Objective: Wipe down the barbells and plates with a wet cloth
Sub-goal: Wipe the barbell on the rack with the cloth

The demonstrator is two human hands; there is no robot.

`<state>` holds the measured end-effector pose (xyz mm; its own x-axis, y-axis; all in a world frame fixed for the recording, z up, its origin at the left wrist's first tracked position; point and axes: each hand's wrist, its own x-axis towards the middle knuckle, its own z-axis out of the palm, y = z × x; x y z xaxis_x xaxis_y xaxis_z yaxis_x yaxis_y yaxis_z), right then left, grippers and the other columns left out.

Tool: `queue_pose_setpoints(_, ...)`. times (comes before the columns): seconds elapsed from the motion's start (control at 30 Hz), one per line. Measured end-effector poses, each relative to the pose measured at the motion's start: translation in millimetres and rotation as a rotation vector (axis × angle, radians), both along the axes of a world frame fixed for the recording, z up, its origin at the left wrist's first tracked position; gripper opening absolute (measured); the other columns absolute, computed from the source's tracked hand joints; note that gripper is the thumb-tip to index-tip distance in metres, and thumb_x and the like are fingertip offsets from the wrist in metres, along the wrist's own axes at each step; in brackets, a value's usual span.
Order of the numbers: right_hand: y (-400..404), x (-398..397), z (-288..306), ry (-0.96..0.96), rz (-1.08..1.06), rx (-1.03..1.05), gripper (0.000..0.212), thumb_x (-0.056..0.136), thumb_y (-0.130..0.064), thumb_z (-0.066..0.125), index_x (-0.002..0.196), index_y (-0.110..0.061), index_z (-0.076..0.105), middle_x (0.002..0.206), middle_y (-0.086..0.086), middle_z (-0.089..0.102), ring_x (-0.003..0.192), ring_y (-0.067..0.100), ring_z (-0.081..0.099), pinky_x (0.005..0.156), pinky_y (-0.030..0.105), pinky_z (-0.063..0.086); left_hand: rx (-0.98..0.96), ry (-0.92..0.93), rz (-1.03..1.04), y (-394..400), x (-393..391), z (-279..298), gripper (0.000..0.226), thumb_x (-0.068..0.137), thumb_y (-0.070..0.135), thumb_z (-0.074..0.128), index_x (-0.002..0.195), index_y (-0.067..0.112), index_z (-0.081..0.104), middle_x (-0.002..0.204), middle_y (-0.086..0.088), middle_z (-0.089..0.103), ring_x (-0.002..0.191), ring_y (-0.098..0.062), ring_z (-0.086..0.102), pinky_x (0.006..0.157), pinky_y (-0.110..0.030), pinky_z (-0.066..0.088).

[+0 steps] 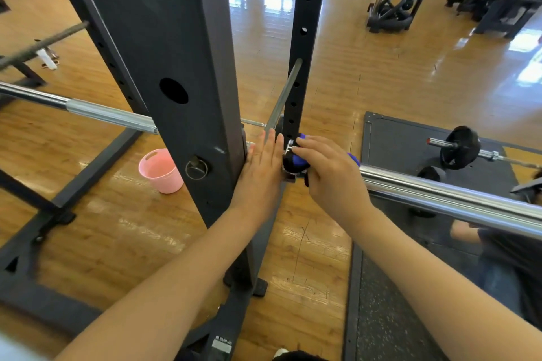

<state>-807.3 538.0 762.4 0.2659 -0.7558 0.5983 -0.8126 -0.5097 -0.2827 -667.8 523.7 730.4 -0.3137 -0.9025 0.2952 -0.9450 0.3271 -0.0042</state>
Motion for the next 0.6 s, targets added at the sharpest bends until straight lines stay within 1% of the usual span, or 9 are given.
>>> queue_pose_setpoints(0.03,-5,5,3,-0.010,-0.023,-0.001,0.047,0.061,0.018,0.072,0.104,0.002,0.069,0.110,0.018,0.068,0.107,0.036,0.063,0.096,0.046,0.041,0.009,0.013,-0.003,1,0,1,0.075,0.099,0.014,0.037,0.135,0.006,-0.028,0.157,-0.014,-0.016,0.140,-0.026,-0.024,0.109,-0.035,-0.016)
queue_pose_setpoints(0.1,-5,13,-3,0.040,-0.032,-0.001,0.050,0.059,0.018,0.074,0.106,0.001,0.069,0.113,0.018,0.067,0.109,0.036,0.062,0.097,0.045,0.037,0.049,0.063,-0.021,1,2,3,0.073,0.099,0.011,0.038,0.137,0.009,-0.025,0.157,-0.011,-0.015,0.143,-0.024,-0.019,0.110,-0.032,-0.016)
queue_pose_setpoints(0.17,7,11,-20,0.115,0.001,0.007,0.056,0.056,0.017,0.077,0.109,-0.002,0.068,0.116,0.015,0.066,0.112,0.032,0.061,0.099,0.044,0.036,0.088,0.125,-0.021,0,3,3,0.073,0.099,0.010,0.037,0.135,0.013,-0.026,0.157,-0.008,-0.017,0.142,-0.020,-0.021,0.109,-0.029,-0.020)
queue_pose_setpoints(0.23,21,2,-29,0.127,0.034,-0.002,0.059,0.056,0.016,0.078,0.110,-0.003,0.068,0.118,0.012,0.065,0.115,0.030,0.059,0.100,0.043,0.037,0.051,0.051,-0.006,-1,4,1,0.073,0.099,0.012,0.035,0.134,0.009,-0.030,0.155,-0.012,-0.021,0.142,-0.025,-0.022,0.109,-0.033,-0.018)
queue_pose_setpoints(0.3,20,-4,-25,0.080,0.027,-0.040,0.055,0.057,0.017,0.076,0.108,-0.002,0.069,0.116,0.013,0.066,0.113,0.031,0.060,0.100,0.043,0.038,0.022,-0.009,-0.002,0,3,1,0.075,0.099,0.014,0.035,0.133,0.005,-0.030,0.155,-0.015,-0.020,0.143,-0.029,-0.019,0.108,-0.037,-0.017)
queue_pose_setpoints(0.4,7,2,-16,0.056,-0.003,-0.051,0.051,0.061,0.018,0.072,0.109,0.000,0.068,0.116,0.016,0.066,0.112,0.034,0.060,0.098,0.045,0.041,0.028,0.013,0.000,-1,3,-1,0.074,0.099,0.017,0.037,0.136,0.007,-0.026,0.157,-0.014,-0.016,0.143,-0.028,-0.018,0.108,-0.036,-0.018)
queue_pose_setpoints(0.5,10,0,-26,0.187,0.081,-0.035,0.054,0.061,0.014,0.075,0.112,-0.003,0.067,0.120,0.014,0.064,0.115,0.033,0.059,0.097,0.047,0.044,0.039,0.020,-0.005,-1,5,-1,0.075,0.099,0.018,0.038,0.136,0.009,-0.027,0.156,-0.012,-0.018,0.140,-0.024,-0.024,0.107,-0.034,-0.020)
queue_pose_setpoints(0.57,18,-14,-32,0.256,0.133,-0.050,0.053,0.061,0.011,0.077,0.111,-0.004,0.068,0.119,0.012,0.065,0.115,0.031,0.059,0.094,0.048,0.048,0.036,-0.014,-0.007,0,3,1,0.076,0.099,0.018,0.038,0.135,0.007,-0.028,0.156,-0.013,-0.018,0.141,-0.026,-0.023,0.108,-0.035,-0.018)
queue_pose_setpoints(0.6,22,-21,-32,0.259,0.129,-0.074,0.051,0.062,0.011,0.076,0.110,-0.004,0.069,0.118,0.012,0.066,0.115,0.031,0.059,0.094,0.048,0.048,0.033,-0.025,-0.009,0,3,1,0.076,0.098,0.018,0.038,0.135,0.007,-0.027,0.156,-0.014,-0.017,0.143,-0.027,-0.020,0.109,-0.036,-0.017)
